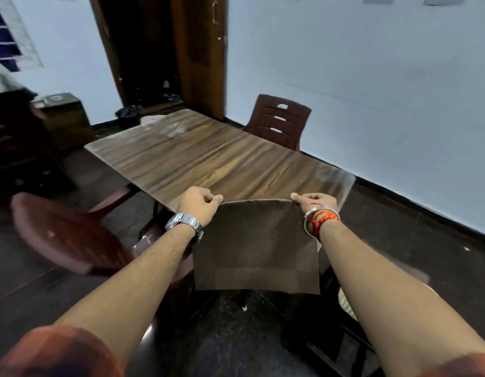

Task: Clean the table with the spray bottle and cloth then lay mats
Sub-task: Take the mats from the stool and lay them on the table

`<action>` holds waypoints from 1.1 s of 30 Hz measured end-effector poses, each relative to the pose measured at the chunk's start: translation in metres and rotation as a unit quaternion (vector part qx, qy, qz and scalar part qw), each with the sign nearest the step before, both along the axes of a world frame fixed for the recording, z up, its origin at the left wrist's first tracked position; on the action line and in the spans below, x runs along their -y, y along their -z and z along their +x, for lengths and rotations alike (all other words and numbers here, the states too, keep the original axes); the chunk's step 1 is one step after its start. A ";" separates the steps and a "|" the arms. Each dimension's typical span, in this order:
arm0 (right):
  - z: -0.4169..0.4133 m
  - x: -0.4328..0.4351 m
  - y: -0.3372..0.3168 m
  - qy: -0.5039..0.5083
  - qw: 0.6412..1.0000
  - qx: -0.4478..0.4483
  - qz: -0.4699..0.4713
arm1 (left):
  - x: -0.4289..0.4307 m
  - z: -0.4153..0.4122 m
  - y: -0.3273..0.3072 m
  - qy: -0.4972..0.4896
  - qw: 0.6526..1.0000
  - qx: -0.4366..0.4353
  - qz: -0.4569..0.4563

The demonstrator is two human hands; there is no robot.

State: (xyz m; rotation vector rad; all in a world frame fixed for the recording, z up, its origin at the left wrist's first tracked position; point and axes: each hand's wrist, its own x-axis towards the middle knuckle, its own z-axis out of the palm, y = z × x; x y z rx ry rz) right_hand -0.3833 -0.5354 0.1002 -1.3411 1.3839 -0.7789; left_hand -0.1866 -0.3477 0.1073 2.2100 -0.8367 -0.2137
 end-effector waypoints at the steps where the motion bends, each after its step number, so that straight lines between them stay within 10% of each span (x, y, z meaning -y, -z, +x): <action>1: 0.016 -0.004 0.003 0.005 1.000 0.009 0.013 | -0.008 0.010 0.002 -0.009 1.000 -0.004 -0.005; 13: 0.212 0.053 0.020 -0.145 0.985 0.098 -0.004 | -0.003 0.133 0.033 -0.145 0.988 -0.019 -0.049; 28: 0.406 0.127 0.048 -0.221 0.957 0.149 -0.111 | 0.063 0.263 0.095 -0.164 0.979 0.033 0.119; 33: 0.452 0.147 0.098 -0.303 0.924 -0.125 -0.198 | 0.083 0.303 0.130 -0.132 0.955 -0.093 0.249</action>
